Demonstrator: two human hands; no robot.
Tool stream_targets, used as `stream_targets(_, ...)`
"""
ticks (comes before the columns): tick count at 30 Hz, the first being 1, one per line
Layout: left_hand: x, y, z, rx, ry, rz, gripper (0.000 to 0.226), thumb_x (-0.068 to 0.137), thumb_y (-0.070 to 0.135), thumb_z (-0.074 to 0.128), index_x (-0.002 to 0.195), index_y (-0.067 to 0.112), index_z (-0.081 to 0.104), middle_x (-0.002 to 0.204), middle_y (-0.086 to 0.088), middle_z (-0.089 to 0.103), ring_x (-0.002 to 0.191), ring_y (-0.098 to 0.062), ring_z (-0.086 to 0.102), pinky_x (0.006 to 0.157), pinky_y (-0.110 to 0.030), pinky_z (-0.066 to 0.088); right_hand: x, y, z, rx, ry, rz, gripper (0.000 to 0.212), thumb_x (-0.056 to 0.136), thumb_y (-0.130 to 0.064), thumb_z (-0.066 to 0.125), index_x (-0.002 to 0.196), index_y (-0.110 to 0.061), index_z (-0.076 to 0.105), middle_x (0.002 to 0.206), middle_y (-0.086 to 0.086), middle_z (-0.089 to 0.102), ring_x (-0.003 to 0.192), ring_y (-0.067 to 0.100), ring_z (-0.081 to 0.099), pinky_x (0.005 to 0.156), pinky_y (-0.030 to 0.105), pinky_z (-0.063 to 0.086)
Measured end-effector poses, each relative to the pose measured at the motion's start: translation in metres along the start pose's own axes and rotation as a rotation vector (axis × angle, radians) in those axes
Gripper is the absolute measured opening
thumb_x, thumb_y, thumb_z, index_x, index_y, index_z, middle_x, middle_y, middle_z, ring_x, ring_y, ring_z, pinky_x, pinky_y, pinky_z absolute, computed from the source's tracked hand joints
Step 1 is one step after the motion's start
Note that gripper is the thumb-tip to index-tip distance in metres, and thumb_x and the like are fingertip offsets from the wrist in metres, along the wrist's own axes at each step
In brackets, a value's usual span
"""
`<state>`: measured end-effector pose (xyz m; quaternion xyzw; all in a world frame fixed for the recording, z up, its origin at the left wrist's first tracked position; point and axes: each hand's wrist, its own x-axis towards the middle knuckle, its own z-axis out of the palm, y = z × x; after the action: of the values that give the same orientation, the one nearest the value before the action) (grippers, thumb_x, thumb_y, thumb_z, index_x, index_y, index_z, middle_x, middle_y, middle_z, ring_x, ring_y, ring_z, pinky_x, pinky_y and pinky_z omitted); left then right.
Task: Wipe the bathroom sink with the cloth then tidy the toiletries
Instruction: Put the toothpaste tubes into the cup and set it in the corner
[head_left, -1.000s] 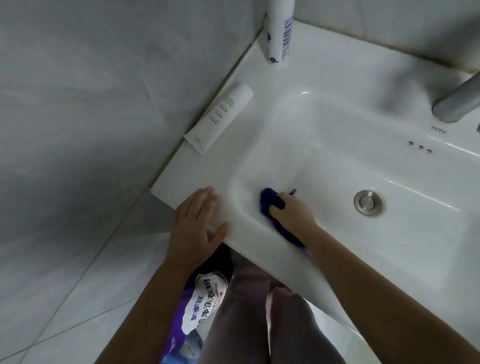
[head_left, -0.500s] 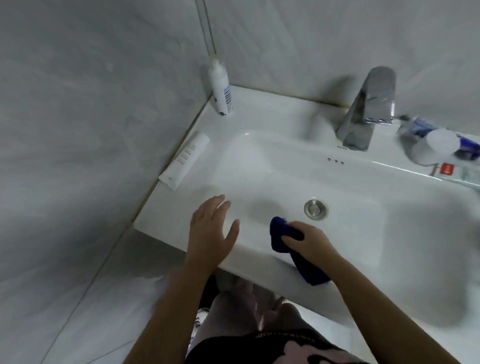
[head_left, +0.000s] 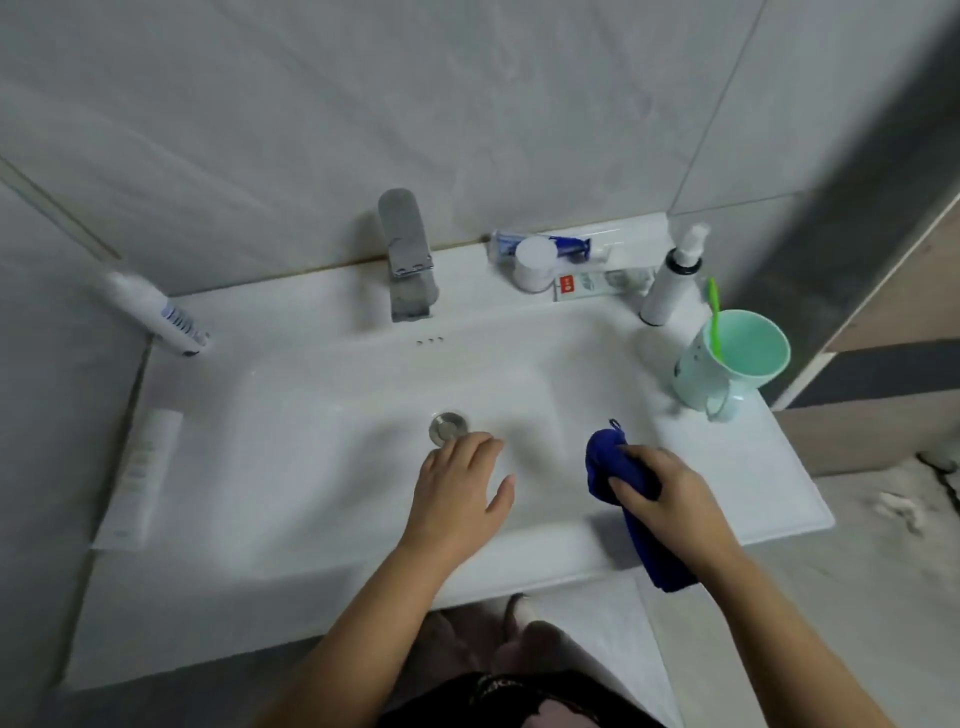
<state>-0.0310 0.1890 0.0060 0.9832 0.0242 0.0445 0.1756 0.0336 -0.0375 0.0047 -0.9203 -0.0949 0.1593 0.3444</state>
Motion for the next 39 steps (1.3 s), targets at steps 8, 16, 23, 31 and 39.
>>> stream_targets(8,0.028,0.059,0.024,-0.037,-0.096,0.172,0.044,0.081,0.040,0.039,0.105,0.013,0.064,0.107,0.000,0.065,0.097,-0.020,0.062,0.080,-0.032,0.049,0.001,0.063,-0.056,-0.208,0.041,0.011,0.040,0.080,-0.023,0.068,0.118,-0.024,0.059,0.091,-0.002,0.048,0.083,0.018,0.051,0.073,0.029,0.040)
stream_targets(16,0.040,0.076,0.028,-0.052,-0.118,0.196,0.043,0.079,0.039,0.040,0.103,0.012,0.065,0.105,-0.001,0.065,0.094,-0.021,0.063,0.078,-0.033,0.051,0.011,0.080,-0.049,-0.297,0.017,-0.078,0.048,0.074,-0.021,0.074,0.120,-0.021,0.061,0.092,0.011,0.056,0.090,0.032,0.054,0.074,0.039,0.045)
stream_targets(23,0.065,0.091,0.018,-0.353,-0.152,0.095,0.039,0.088,0.029,0.058,0.123,0.013,0.054,0.122,0.000,0.056,0.114,-0.016,0.050,0.094,-0.023,0.037,-0.009,0.077,-0.072,-0.162,0.187,-0.030,0.037,0.076,-0.031,0.072,0.111,-0.020,0.067,0.096,0.000,0.056,0.091,0.020,0.054,0.081,0.031,0.044)
stream_targets(31,0.109,0.154,0.042,-0.633,-0.245,-0.101,0.036,0.081,0.028,0.068,0.113,0.015,0.058,0.112,0.005,0.060,0.102,-0.010,0.056,0.086,-0.023,0.044,-0.002,0.067,-0.099,-0.183,0.626,0.161,0.038,0.079,-0.012,0.069,0.117,-0.009,0.062,0.104,0.015,0.062,0.094,0.033,0.056,0.076,0.039,0.048)
stream_targets(39,0.124,0.191,0.075,-0.719,-0.211,-0.265,0.017,0.078,0.024,0.070,0.093,0.017,0.066,0.094,0.002,0.069,0.088,-0.016,0.063,0.078,-0.030,0.050,0.002,0.071,-0.096,-0.164,0.686,0.214,0.041,0.078,-0.010,0.070,0.117,-0.007,0.061,0.106,0.016,0.062,0.095,0.033,0.058,0.078,0.039,0.049)
